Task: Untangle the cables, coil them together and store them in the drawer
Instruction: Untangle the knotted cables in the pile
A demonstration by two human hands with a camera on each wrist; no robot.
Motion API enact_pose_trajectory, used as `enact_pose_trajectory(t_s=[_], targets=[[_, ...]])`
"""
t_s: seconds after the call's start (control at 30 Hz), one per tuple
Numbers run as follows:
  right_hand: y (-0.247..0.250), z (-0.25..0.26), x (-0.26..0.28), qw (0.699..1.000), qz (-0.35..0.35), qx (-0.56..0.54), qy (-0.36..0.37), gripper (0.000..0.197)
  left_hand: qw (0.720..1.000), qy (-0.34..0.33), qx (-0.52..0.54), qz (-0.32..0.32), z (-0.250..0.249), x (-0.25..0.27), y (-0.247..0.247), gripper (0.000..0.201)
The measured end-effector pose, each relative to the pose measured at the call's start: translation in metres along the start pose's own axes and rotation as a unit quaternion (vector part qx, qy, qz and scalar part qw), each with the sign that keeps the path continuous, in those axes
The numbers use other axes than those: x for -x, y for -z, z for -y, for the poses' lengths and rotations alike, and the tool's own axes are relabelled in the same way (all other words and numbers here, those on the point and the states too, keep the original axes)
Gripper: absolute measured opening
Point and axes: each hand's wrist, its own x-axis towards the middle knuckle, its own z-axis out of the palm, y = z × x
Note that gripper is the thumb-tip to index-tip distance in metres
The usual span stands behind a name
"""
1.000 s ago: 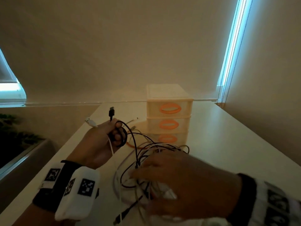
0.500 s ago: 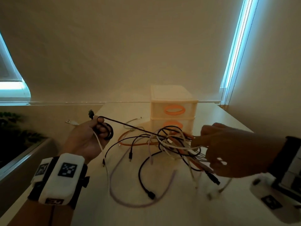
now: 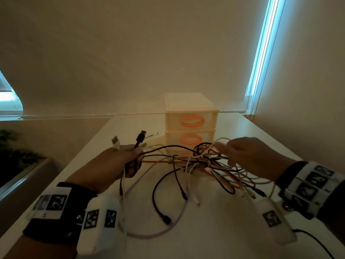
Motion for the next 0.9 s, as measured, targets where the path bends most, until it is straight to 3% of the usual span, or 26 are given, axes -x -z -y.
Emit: enact_pose_trajectory(t_s=[0.13,0.27,0.37,0.43,0.6,0.73,0.9], targets=[[-0.026,-0.003,-0.001,0.995,0.002,0.097,0.023,0.033,0.981,-0.050,-0.183,-0.035,0.001,0.003,-0.012,0.041],[-0.033,0.004,0.003,0.993,-0.010,0.114,0.030,0.043,0.961,-0.145,-0.222,-0.076,-0.006,0.010,-0.040,0.038],[-0.036,0.015,0.008,0.990,-0.016,0.137,0.042,0.046,0.928,-0.232,-0.287,-0.061,-0.009,0.020,-0.061,0.036],[-0.037,0.021,0.010,0.987,-0.023,0.156,0.045,0.050,0.908,-0.251,-0.331,-0.049,-0.010,0.024,-0.070,0.039],[-0.039,0.035,0.012,0.979,-0.029,0.196,0.049,0.055,0.894,-0.236,-0.378,-0.034,-0.014,0.034,-0.081,0.045],[-0.041,0.044,0.012,0.971,-0.043,0.223,0.075,0.054,0.881,-0.185,-0.435,0.009,-0.014,0.037,-0.090,0.039],[-0.044,0.049,0.014,0.961,-0.016,0.249,0.121,0.048,0.918,-0.141,-0.370,-0.011,-0.007,0.027,-0.087,0.055]])
